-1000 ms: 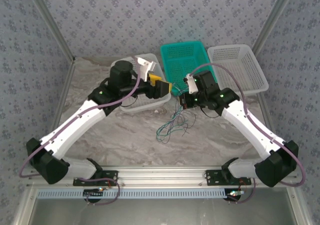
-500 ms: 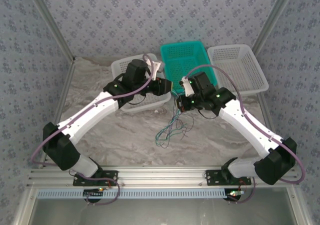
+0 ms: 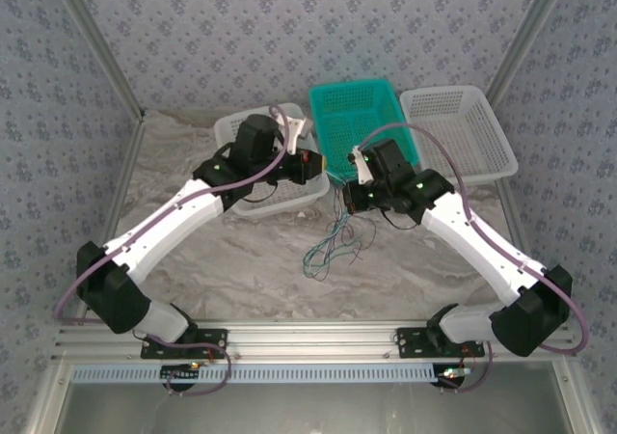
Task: Untangle the cables
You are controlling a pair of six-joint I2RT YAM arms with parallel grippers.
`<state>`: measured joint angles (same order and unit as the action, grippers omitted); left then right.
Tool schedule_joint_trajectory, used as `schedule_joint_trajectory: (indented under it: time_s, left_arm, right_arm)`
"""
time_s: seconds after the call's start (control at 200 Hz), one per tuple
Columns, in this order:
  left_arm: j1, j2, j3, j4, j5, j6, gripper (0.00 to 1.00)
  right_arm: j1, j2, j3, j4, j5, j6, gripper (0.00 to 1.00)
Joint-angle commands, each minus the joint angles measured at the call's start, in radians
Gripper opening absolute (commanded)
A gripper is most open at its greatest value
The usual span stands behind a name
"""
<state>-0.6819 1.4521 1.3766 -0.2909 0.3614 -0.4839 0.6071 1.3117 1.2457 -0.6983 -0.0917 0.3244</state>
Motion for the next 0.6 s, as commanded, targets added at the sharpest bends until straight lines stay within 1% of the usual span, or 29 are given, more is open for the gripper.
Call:
schedule_joint_trajectory:
  time_s: [0.0,0.09,0.245,0.345,0.375,0.415,0.455,0.58,0.6]
  left_arm:
    - [0.082,-0.106,0.005,0.075,0.037,-0.056,0.0]
    - [0.114,-0.146,0.018,0.059,0.045,-0.045,0.0]
    - [0.122,-0.188,0.038,0.012,0.034,-0.01,0.0]
    - [0.125,-0.203,0.039,0.0,0.019,-0.003,0.0]
    - [0.126,-0.206,0.038,-0.001,0.02,-0.003,0.0]
    - [0.126,-0.207,0.038,0.002,0.027,0.0,0.0]
    - [0.127,-0.201,0.036,0.007,0.045,0.002,0.0]
    - [0.12,-0.152,0.027,0.009,0.119,-0.025,0.0]
    - [0.116,-0.145,0.02,0.009,0.125,-0.027,0.04]
  right_arm:
    - [-0.016,0.016,-0.089,-0.069,0.162,0.033,0.07]
    - [-0.038,0.041,-0.162,-0.069,0.217,0.078,0.07]
    - [-0.081,0.077,-0.276,-0.011,0.209,0.124,0.08]
    - [-0.097,0.097,-0.304,-0.001,0.204,0.14,0.08]
    - [-0.1,0.101,-0.307,0.0,0.202,0.14,0.06]
    - [-0.1,0.099,-0.308,0.006,0.191,0.134,0.02]
    - [-0.099,0.089,-0.314,0.022,0.169,0.126,0.0]
    - [-0.101,0.028,-0.326,0.085,0.089,0.112,0.0]
    - [-0.101,0.019,-0.322,0.087,0.081,0.113,0.0]
